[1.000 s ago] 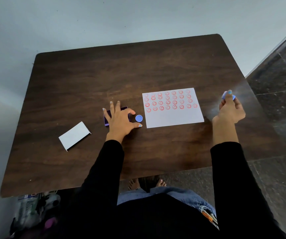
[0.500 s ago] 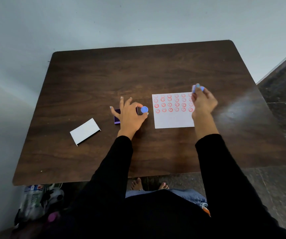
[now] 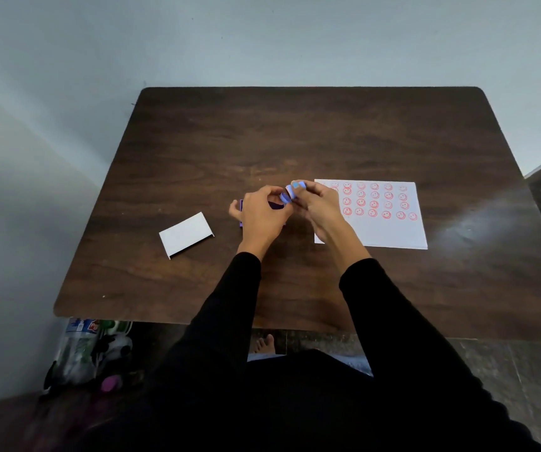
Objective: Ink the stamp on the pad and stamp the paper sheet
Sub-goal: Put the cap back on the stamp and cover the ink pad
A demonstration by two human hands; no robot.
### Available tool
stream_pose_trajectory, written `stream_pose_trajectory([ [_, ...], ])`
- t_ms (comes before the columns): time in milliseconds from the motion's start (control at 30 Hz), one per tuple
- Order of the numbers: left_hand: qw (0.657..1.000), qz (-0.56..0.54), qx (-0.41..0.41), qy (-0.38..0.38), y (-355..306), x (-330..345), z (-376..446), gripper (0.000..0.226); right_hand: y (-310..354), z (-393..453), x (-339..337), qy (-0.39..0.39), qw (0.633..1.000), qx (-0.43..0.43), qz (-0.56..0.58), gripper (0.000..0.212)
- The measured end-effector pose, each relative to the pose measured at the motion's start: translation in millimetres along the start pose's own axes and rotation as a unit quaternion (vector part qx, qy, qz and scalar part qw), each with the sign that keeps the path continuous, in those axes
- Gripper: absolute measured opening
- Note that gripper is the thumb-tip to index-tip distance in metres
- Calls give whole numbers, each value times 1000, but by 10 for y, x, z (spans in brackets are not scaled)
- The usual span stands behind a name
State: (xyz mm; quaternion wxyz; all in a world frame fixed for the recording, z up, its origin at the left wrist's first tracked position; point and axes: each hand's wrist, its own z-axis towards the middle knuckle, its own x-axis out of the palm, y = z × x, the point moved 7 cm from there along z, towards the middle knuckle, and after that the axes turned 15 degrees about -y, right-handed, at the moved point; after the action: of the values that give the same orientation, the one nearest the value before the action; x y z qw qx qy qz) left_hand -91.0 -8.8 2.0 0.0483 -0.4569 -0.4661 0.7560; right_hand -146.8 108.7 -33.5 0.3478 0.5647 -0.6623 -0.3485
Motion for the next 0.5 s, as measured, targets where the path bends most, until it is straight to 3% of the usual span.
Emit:
stream_pose_trajectory([
  [500, 998, -45, -49, 5, 129, -8, -35, 29, -67, -12, 29, 13, 1000, 20, -5, 29],
])
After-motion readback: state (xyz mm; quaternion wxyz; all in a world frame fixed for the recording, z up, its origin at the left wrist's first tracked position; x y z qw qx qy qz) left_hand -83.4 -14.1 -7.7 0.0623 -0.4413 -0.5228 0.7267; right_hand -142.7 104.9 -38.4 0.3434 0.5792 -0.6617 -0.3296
